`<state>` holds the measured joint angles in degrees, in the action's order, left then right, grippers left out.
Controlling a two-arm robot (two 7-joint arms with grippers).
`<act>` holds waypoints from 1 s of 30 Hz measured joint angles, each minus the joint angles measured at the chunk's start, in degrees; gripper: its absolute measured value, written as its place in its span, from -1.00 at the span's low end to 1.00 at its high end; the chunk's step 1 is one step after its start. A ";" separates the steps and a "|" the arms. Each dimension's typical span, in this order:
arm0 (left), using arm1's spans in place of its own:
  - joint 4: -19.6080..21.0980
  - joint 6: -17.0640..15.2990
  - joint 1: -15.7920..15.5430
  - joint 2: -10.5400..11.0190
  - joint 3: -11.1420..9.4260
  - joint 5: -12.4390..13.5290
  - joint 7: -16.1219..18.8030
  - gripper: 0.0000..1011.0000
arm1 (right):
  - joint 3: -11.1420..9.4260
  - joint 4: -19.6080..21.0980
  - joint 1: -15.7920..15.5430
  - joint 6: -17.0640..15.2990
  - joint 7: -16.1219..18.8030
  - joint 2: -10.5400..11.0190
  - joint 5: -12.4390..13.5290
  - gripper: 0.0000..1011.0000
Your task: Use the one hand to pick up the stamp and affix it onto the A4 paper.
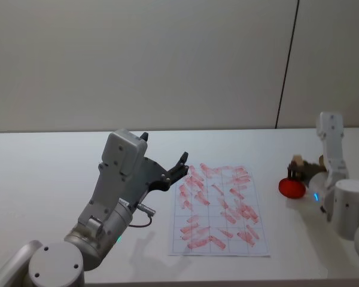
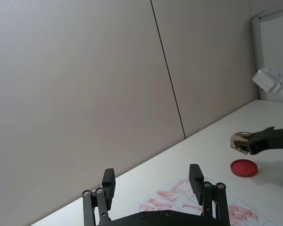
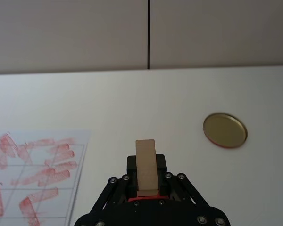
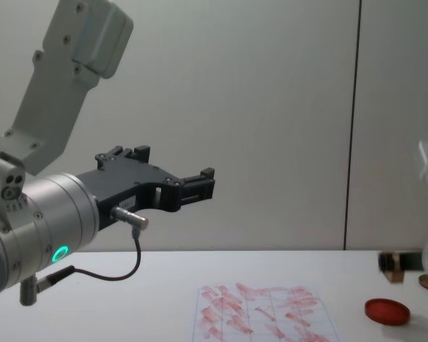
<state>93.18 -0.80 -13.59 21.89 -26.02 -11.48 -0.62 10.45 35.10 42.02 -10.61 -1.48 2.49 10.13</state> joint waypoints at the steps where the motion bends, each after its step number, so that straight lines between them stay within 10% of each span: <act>1: 0.00 0.00 0.00 0.00 0.00 0.00 0.00 0.96 | -0.03 2.95 -1.04 -0.52 -0.11 0.22 0.00 -0.56; 15: 0.00 0.00 0.00 0.00 0.00 0.00 0.00 0.96 | 1.18 25.35 -9.79 -7.15 1.59 1.34 0.56 -0.56; 30: 0.00 0.00 0.00 0.00 0.00 0.00 0.00 0.96 | 5.01 35.76 -16.47 -12.91 4.59 0.76 -0.66 -0.56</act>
<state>93.18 -0.80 -13.59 21.89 -26.02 -11.48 -0.63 15.46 70.86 25.56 -23.52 3.11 3.25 9.47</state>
